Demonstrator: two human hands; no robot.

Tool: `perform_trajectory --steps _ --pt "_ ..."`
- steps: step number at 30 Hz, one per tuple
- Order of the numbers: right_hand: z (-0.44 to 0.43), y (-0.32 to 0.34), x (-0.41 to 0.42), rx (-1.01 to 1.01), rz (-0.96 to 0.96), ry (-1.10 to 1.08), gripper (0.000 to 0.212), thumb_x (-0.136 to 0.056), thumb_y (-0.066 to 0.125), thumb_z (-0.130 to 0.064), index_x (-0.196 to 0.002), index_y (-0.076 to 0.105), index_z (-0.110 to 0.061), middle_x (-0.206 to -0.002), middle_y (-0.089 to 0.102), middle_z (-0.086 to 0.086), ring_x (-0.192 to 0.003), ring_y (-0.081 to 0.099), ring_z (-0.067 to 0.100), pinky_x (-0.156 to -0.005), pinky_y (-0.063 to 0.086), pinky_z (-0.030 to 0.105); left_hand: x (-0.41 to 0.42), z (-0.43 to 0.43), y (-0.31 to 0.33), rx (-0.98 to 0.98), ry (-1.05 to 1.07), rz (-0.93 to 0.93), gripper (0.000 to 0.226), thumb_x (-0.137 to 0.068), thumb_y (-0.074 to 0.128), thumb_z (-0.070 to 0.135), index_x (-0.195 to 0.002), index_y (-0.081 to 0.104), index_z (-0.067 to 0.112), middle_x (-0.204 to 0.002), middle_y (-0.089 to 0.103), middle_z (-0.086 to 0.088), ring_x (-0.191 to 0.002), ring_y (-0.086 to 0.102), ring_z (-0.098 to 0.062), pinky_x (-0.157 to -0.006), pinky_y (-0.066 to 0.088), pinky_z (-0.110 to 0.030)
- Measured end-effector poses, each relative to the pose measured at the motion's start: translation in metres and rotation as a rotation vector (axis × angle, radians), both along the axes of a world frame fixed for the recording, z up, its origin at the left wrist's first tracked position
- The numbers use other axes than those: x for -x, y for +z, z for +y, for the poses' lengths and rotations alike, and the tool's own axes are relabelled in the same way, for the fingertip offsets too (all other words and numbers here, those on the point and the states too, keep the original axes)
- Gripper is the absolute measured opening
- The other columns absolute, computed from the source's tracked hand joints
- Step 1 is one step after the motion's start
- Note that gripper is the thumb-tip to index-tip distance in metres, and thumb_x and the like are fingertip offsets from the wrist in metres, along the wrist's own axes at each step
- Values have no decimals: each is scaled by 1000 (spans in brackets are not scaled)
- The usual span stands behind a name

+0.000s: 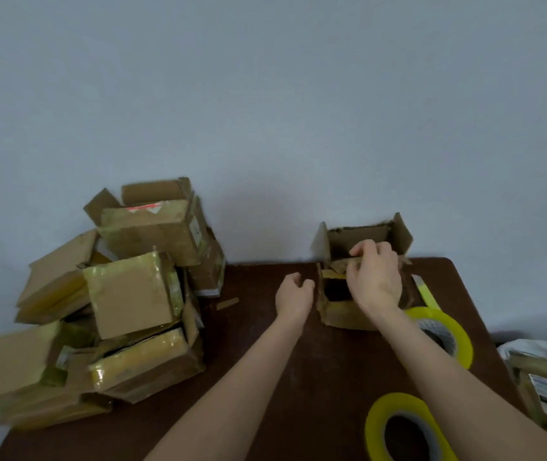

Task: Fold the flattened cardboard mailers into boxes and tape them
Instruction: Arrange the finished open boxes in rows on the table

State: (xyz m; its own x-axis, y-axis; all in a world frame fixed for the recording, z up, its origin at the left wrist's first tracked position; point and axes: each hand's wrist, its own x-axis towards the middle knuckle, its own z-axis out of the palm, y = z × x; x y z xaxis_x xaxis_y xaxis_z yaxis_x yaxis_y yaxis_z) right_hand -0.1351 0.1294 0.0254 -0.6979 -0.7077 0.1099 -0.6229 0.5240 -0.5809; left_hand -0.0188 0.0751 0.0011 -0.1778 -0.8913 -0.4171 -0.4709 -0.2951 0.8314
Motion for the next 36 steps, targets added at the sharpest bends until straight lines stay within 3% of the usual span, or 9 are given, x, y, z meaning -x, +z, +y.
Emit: perform_trajectory --steps 8,11,15,19,21,25,28,32,36 --pt "-83 26 -154 -23 -425 512 27 -95 56 -28 -118 62 -15 -114 64 3 -108 58 21 -80 41 24 -180 -53 81 877 316 -375 43 -89 60 20 -129 47 12 -124 50 -4 -115 46 -17 -94 39 -25" --pt "-109 34 -205 -24 -663 540 50 -96 53 -40 -138 47 -13 -133 55 5 -122 51 22 -100 45 36 -248 -88 86 735 437 -538 55 -91 57 33 -139 40 12 -135 46 -12 -123 43 -27 -98 41 -38" --pt "-145 45 -249 -66 -891 437 72 -93 42 -61 -149 31 -17 -149 39 7 -135 38 31 -107 39 47 -296 -132 73 316 301 -394 65 -94 36 58 -143 39 14 -140 45 -15 -126 45 -35 -102 40 -46" --pt "-151 46 -261 -100 -995 309 71 -90 43 -66 -137 45 -13 -135 52 10 -119 51 30 -88 48 44 -305 -123 64 226 290 -208 52 -96 36 56 -97 61 10 -101 62 -8 -91 58 -22 -83 46 -36" --pt "-145 47 -258 -76 -966 265 67 -82 59 -65 -121 56 -11 -119 63 8 -106 59 26 -83 54 43 -301 -107 65 311 315 -173 43 -95 44 51 -80 58 14 -94 60 -6 -80 54 -15 -72 41 -30" --pt "-128 62 -235 -39 -707 281 29 -79 73 -42 -93 65 -17 -87 70 2 -83 66 18 -79 58 41 -278 -79 87 517 287 -73 16 -89 62 32 -93 55 18 -111 49 2 -83 47 0 -64 34 -14" --pt "-118 79 -202 27 -532 213 12 -88 63 -28 -88 66 -16 -82 65 3 -80 62 19 -74 54 37 -246 -69 102 532 186 59 42 -84 67 22 -118 43 20 -120 39 3 -86 45 2 -66 36 -9" --pt "-108 75 -141 55 -338 49 28 -92 56 -18 -65 53 -20 -69 56 2 -70 56 23 -59 45 32 -181 -78 101 346 33 36 80 -81 69 27 -146 24 17 -141 28 -5 -116 45 -18 -89 40 -26" --pt "-103 47 -90 -41 -334 -10 26 -93 55 -14 -67 54 -18 -76 61 7 -72 59 24 -67 52 37 -118 -100 67 200 -42 -84 66 -86 65 26 -142 32 18 -139 34 -8 -120 47 -28 -96 47 -38"
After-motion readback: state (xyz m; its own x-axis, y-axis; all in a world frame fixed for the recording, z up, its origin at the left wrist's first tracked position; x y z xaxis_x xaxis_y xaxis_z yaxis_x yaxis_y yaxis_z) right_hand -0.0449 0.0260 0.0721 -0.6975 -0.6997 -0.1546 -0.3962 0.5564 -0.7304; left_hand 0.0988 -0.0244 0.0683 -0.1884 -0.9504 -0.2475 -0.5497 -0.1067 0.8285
